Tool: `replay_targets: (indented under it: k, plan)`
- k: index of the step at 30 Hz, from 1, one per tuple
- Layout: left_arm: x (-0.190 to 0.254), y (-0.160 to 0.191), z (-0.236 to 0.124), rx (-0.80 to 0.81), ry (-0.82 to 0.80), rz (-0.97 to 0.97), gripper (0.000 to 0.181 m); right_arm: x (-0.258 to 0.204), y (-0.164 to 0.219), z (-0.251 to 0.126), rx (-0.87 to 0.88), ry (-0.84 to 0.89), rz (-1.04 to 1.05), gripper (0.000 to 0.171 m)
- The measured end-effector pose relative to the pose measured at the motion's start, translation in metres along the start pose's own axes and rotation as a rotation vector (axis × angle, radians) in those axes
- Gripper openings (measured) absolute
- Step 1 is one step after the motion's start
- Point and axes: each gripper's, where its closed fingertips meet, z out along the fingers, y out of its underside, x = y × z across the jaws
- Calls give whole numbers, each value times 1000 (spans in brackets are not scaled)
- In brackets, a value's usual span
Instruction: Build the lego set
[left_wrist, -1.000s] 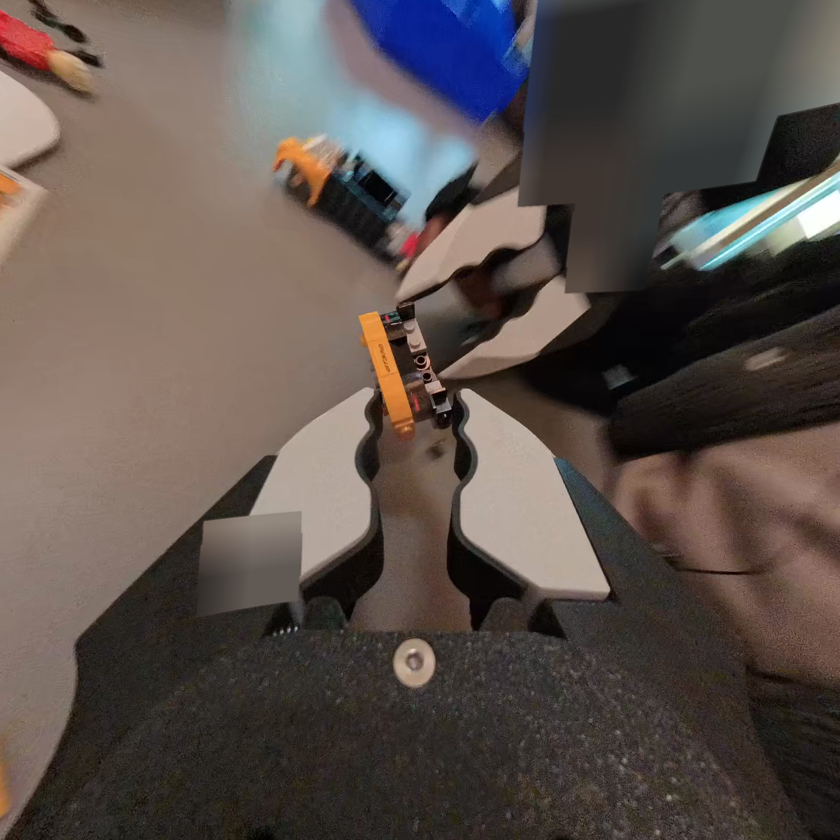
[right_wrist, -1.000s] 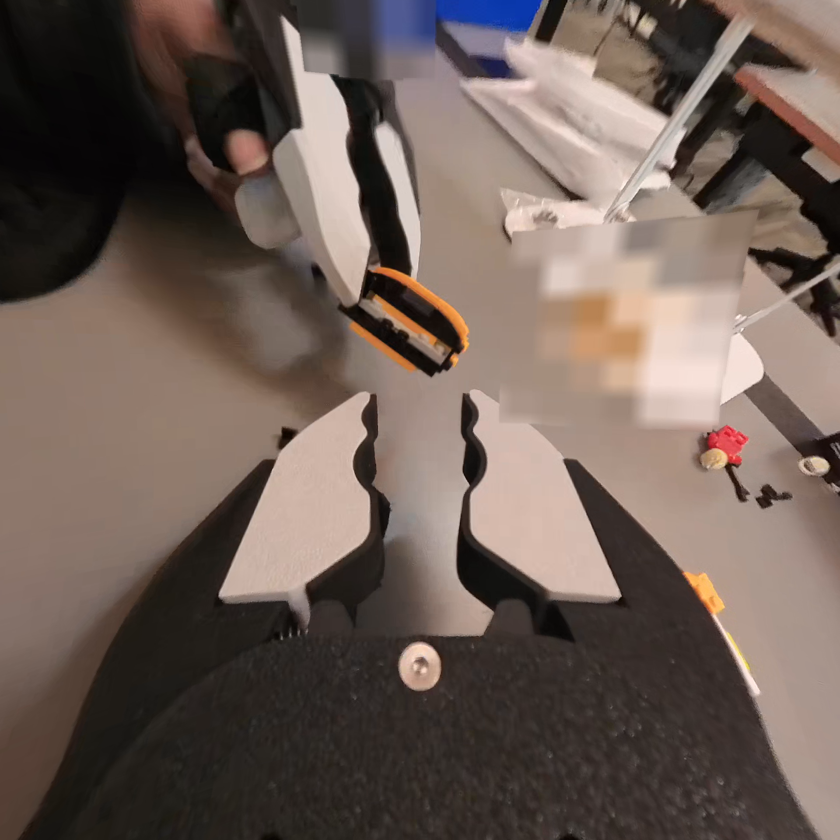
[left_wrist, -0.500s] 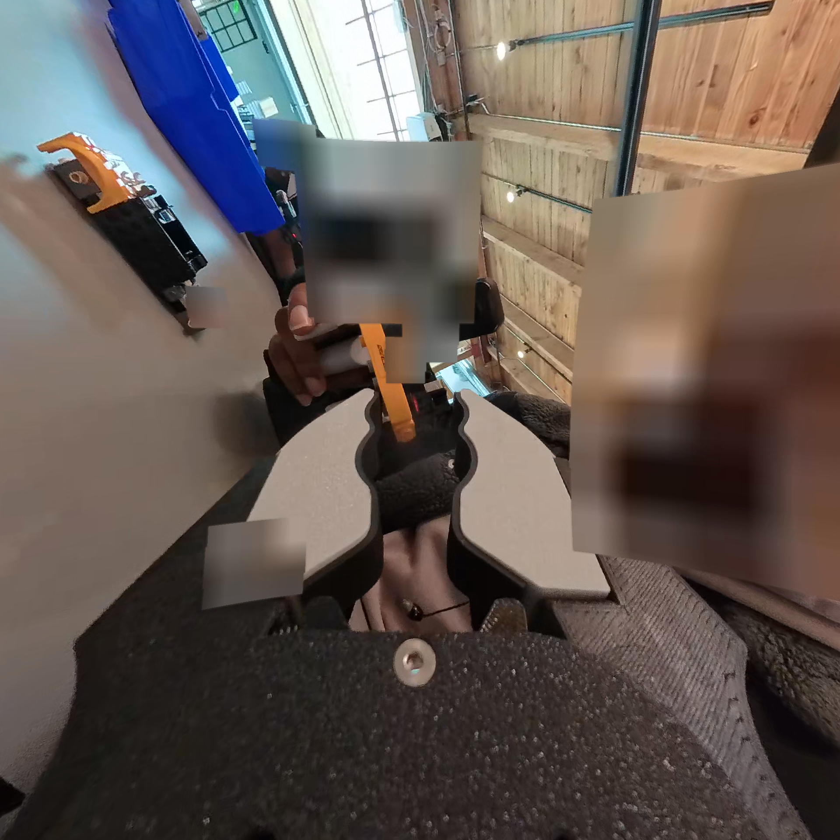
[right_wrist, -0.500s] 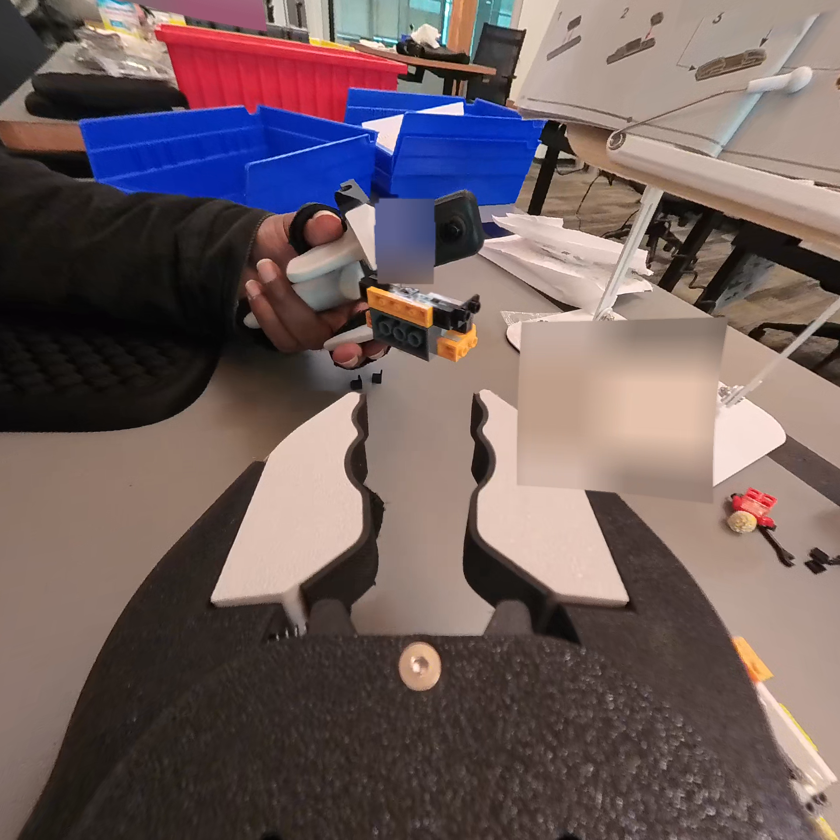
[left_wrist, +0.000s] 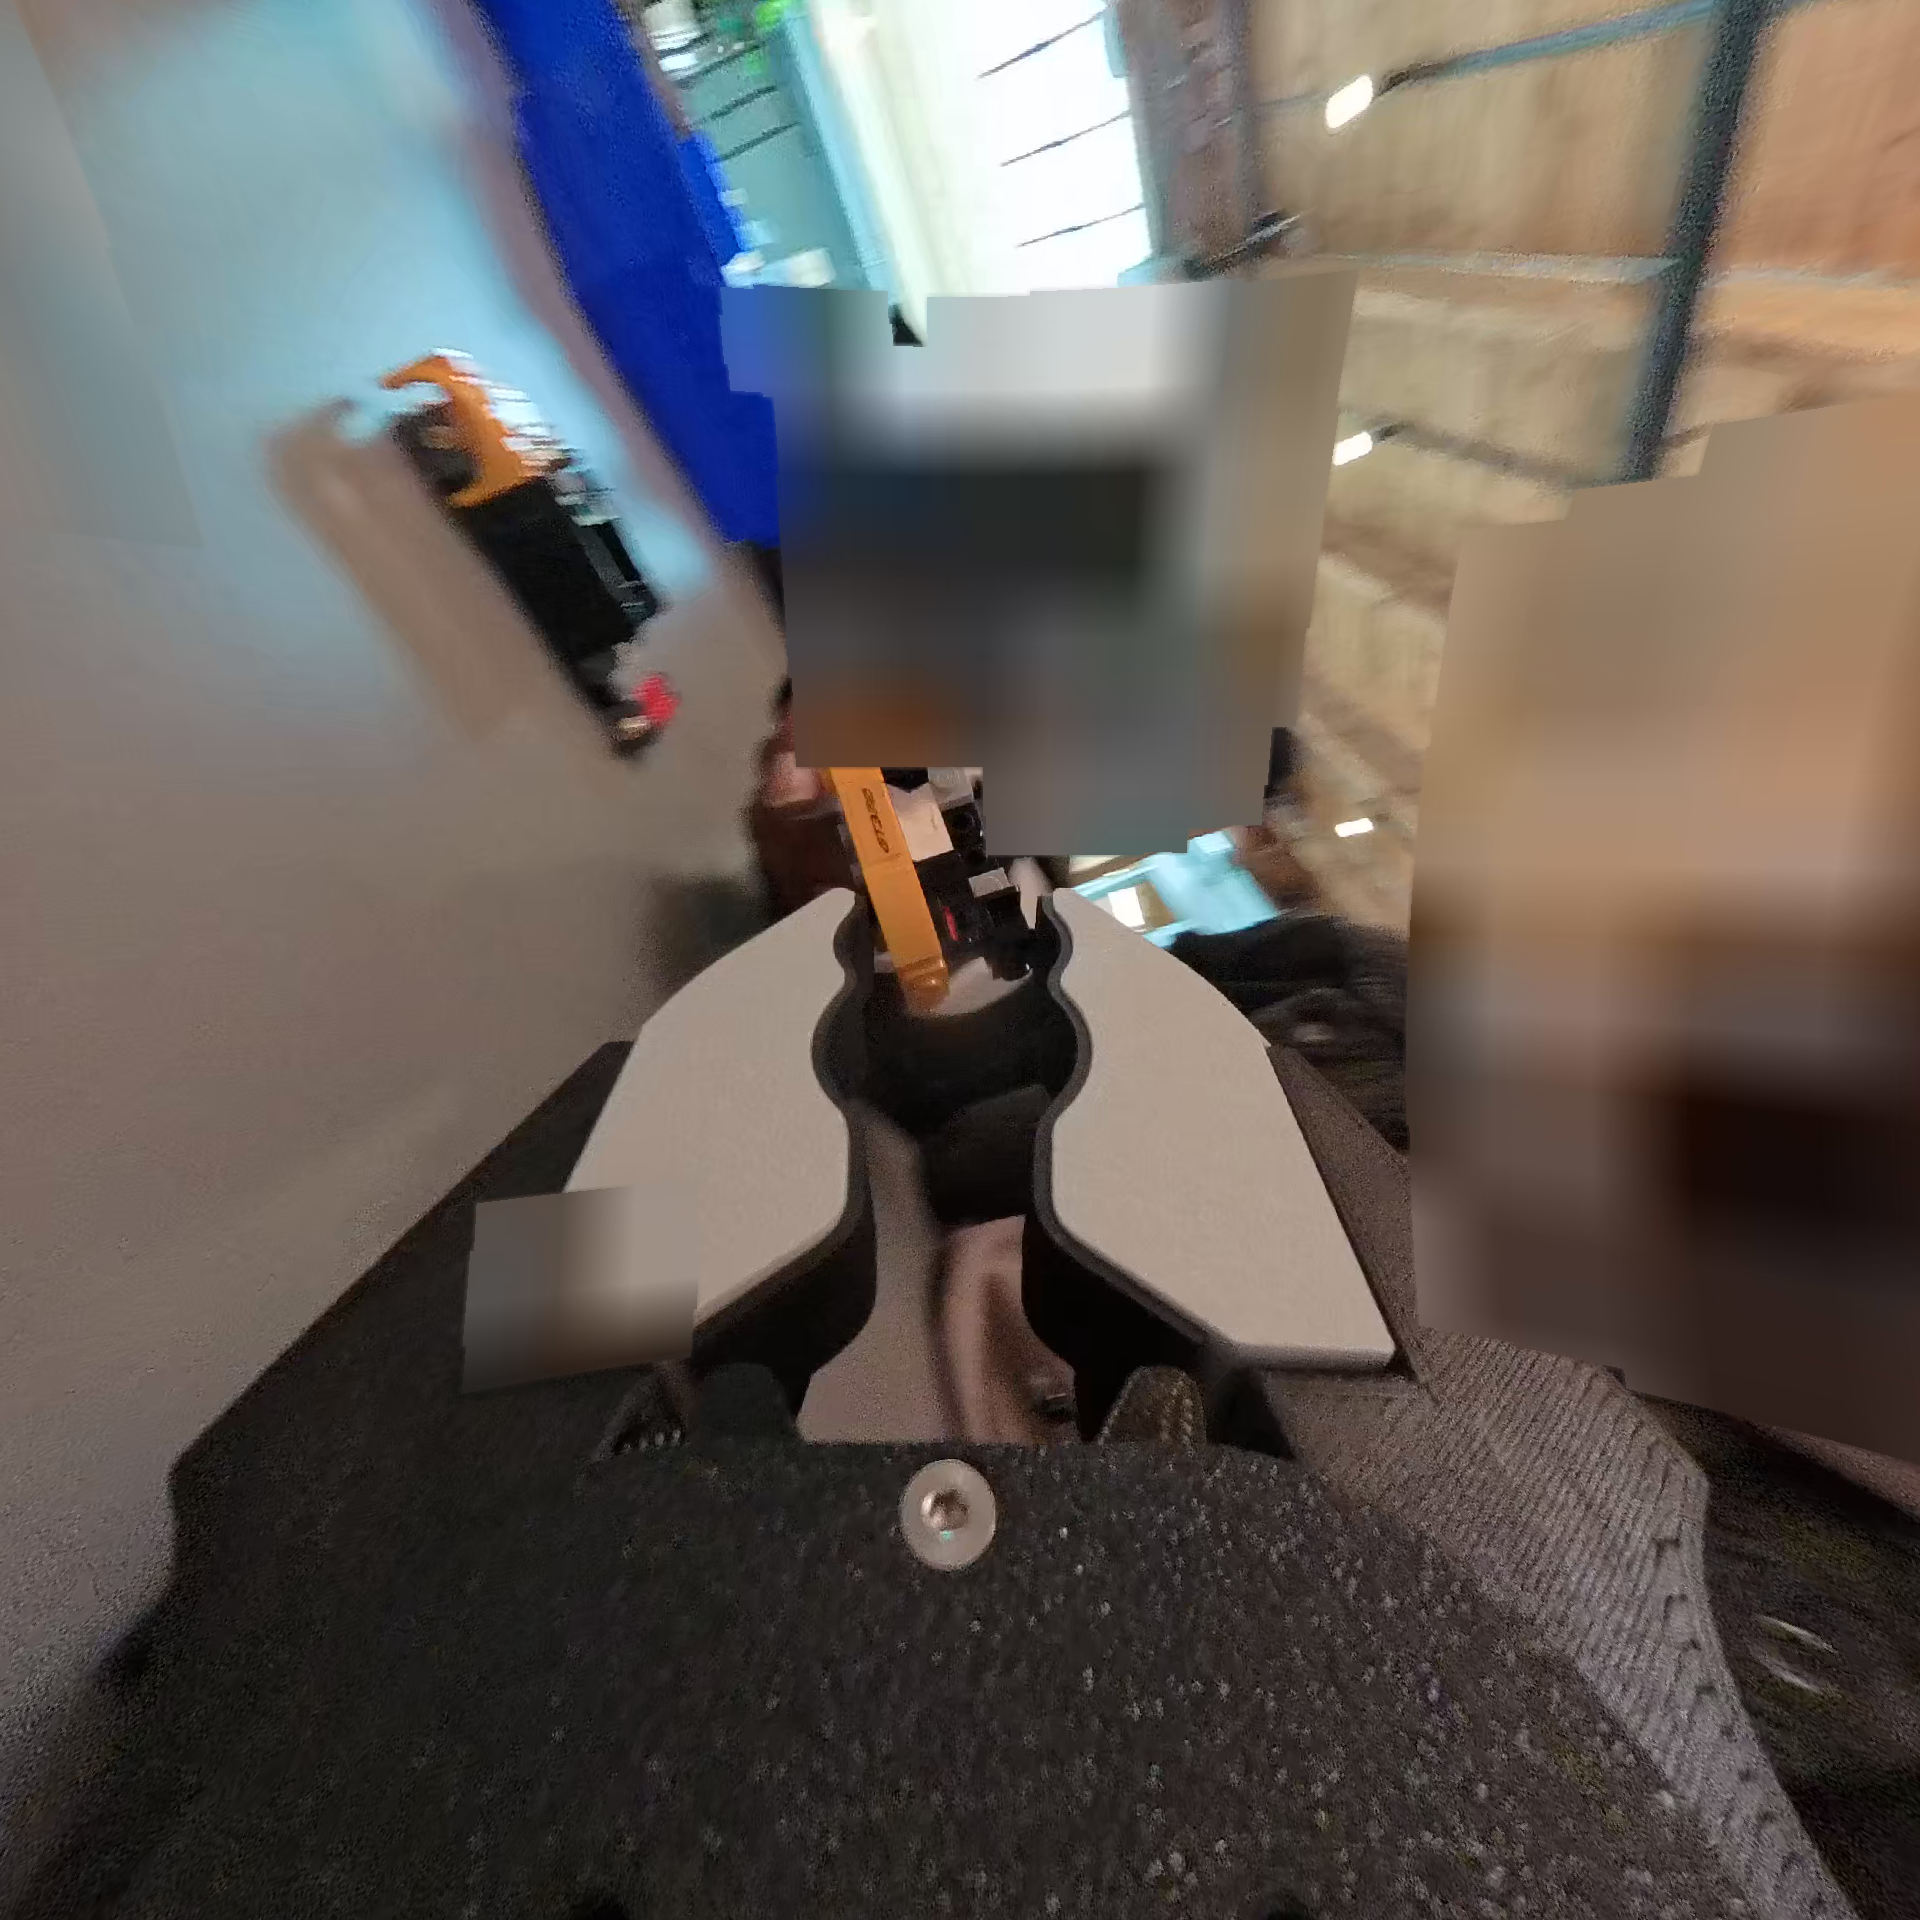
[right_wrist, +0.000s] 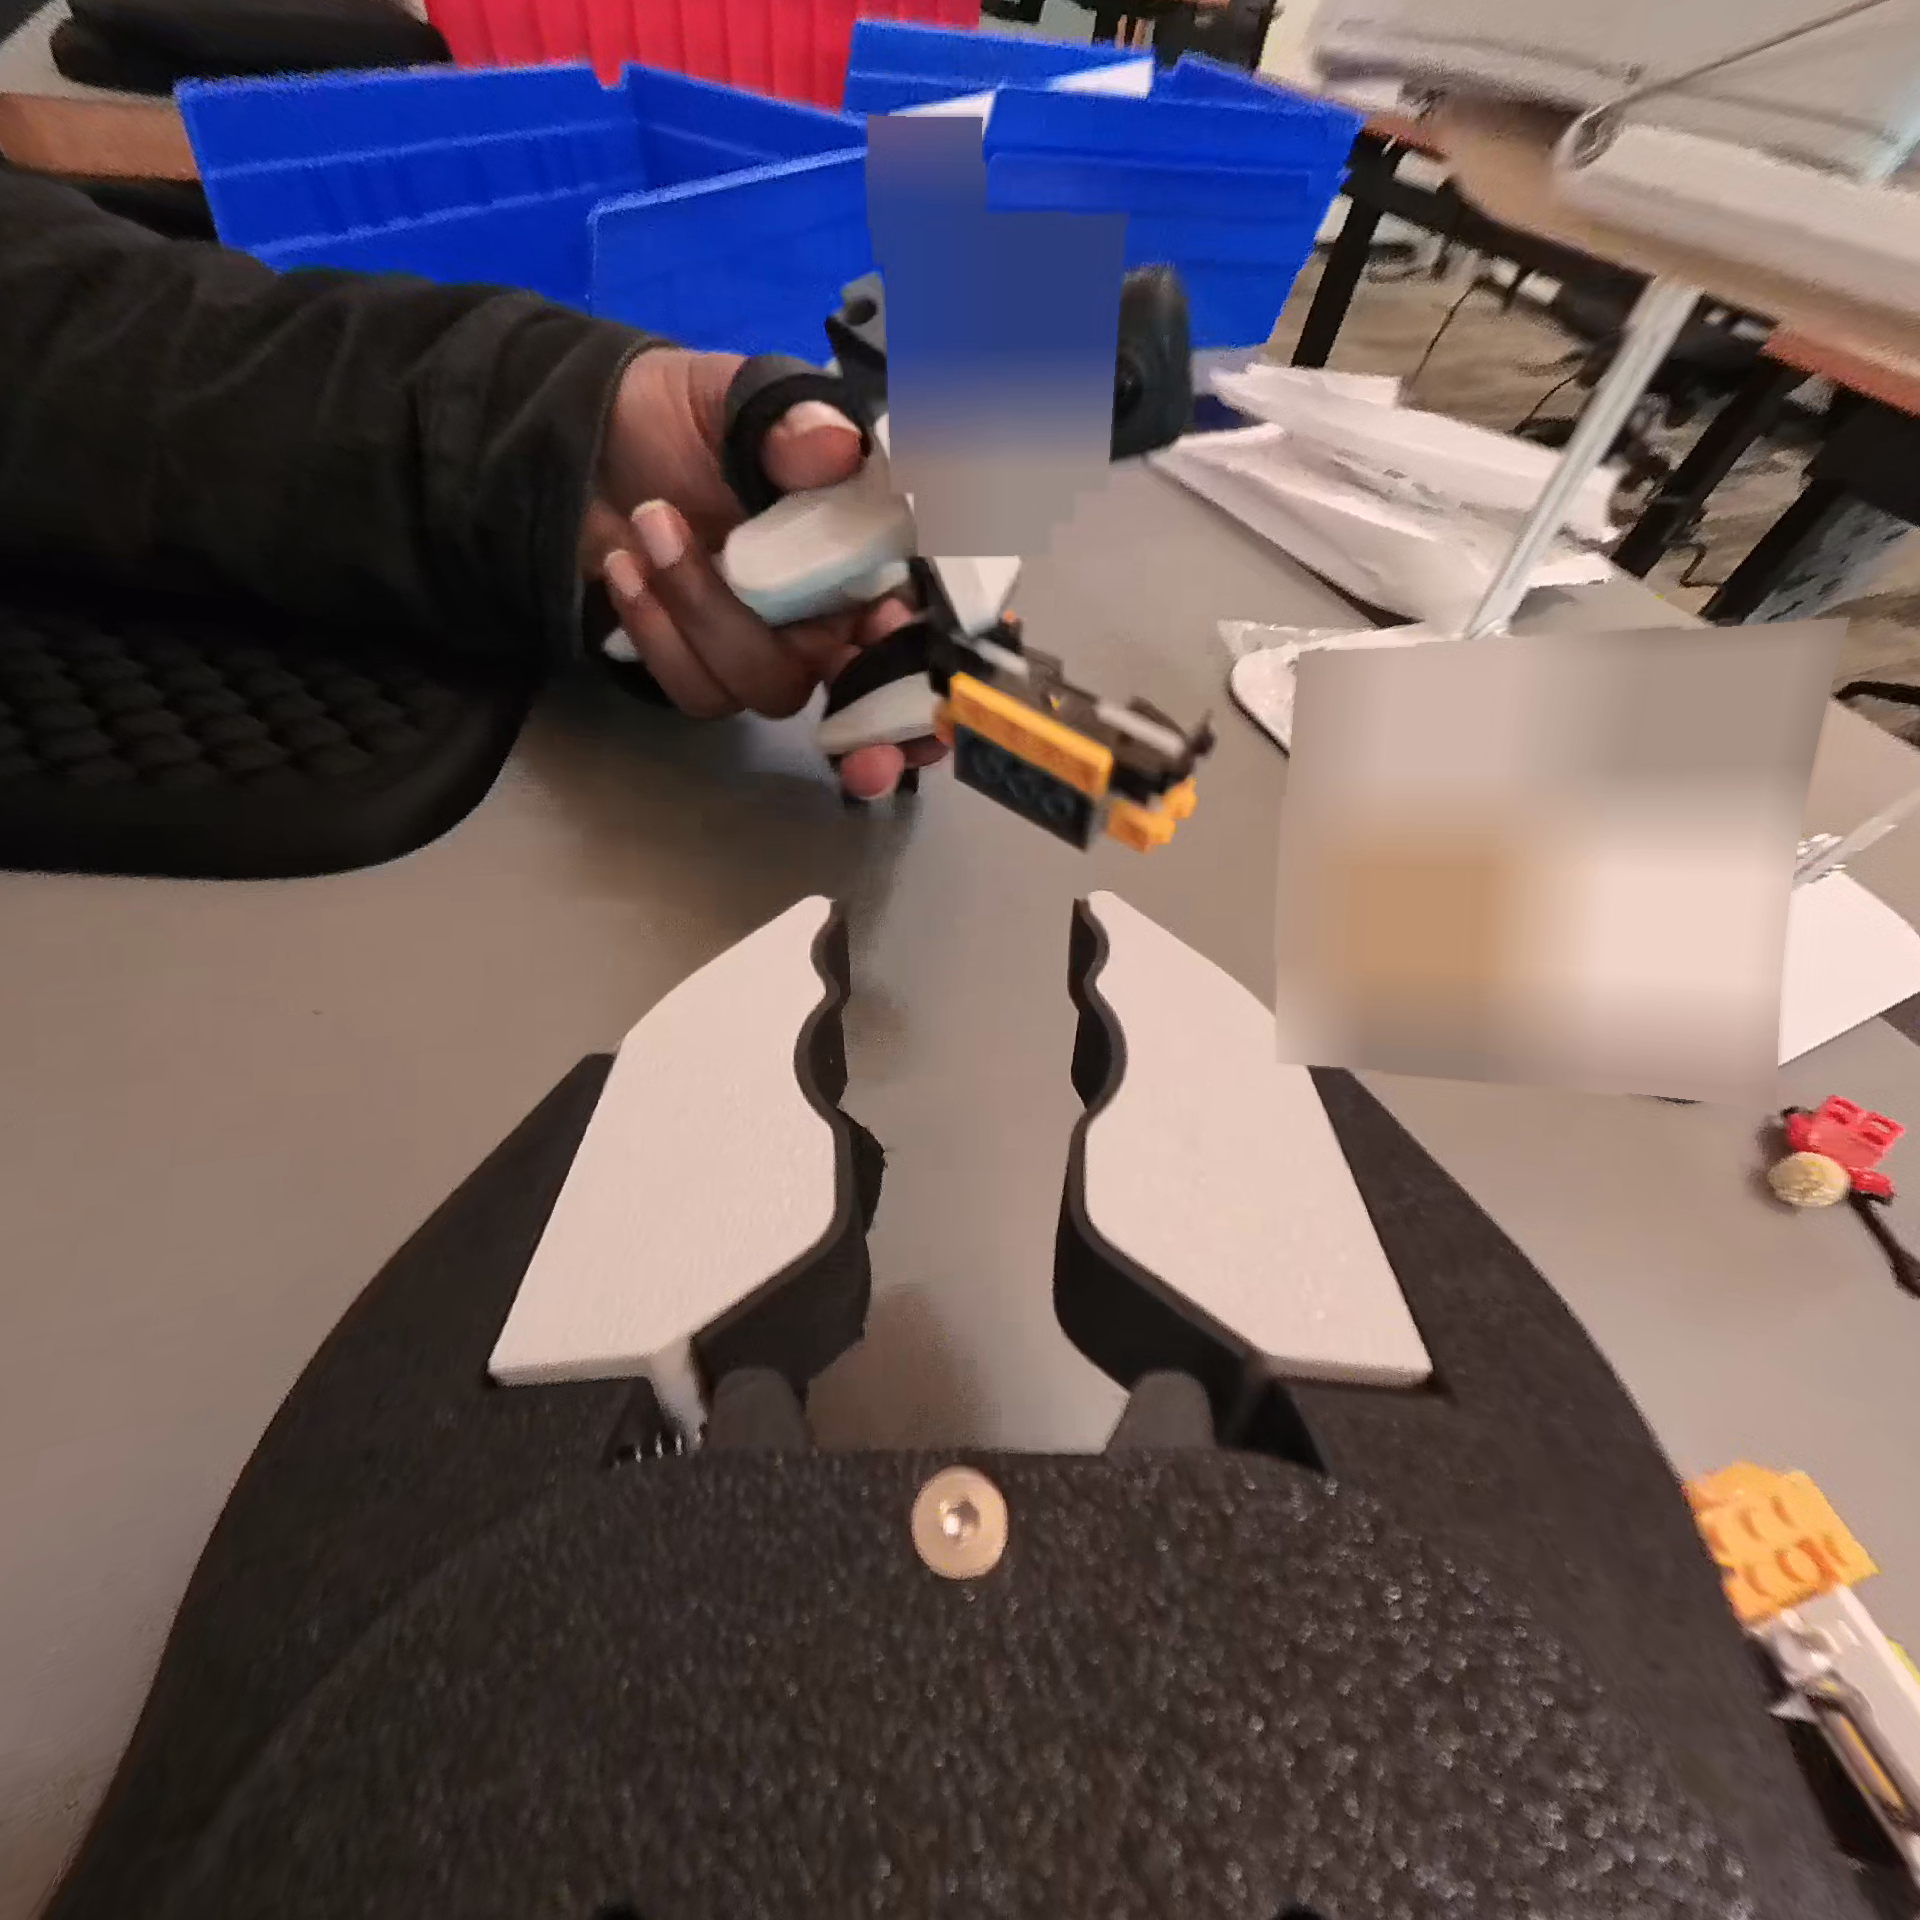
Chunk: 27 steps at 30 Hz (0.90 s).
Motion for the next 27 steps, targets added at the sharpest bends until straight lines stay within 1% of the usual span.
replay_targets:
  k: [1,3,6,8,10,12,15,19,22,26,27]
  plan:
    - [-12,3,-1,-29,-100,57,29,-4,5,2,-31,-18,-11,38]
    - [-34,8,-4,-89,-298,190,29,-14,17,6,-107,-66,-46,35]
    - [-57,12,-13,-210,-556,465,29,-30,36,11,-218,-128,-112,29]
    - [-67,15,-18,-309,-683,664,29,-35,46,12,-281,-141,-151,28]
    - [-74,21,-18,-411,-746,839,29,-39,54,13,-336,-154,-167,28]
    - [-78,29,-16,-484,-759,930,29,-42,61,14,-386,-164,-187,27]
    - [-80,34,-15,-524,-757,988,29,-45,66,15,-424,-169,-203,23]
    - [-80,34,-15,-534,-750,1013,29,-41,66,18,-448,-136,-211,16]
    - [-77,35,-13,-528,-726,1021,34,-42,66,21,-442,-134,-196,14]
    - [-75,37,-15,-539,-704,1031,36,-43,66,22,-432,-132,-188,2]
    - [-74,37,-16,-542,-704,1040,36,-42,65,22,-423,-132,-180,1]
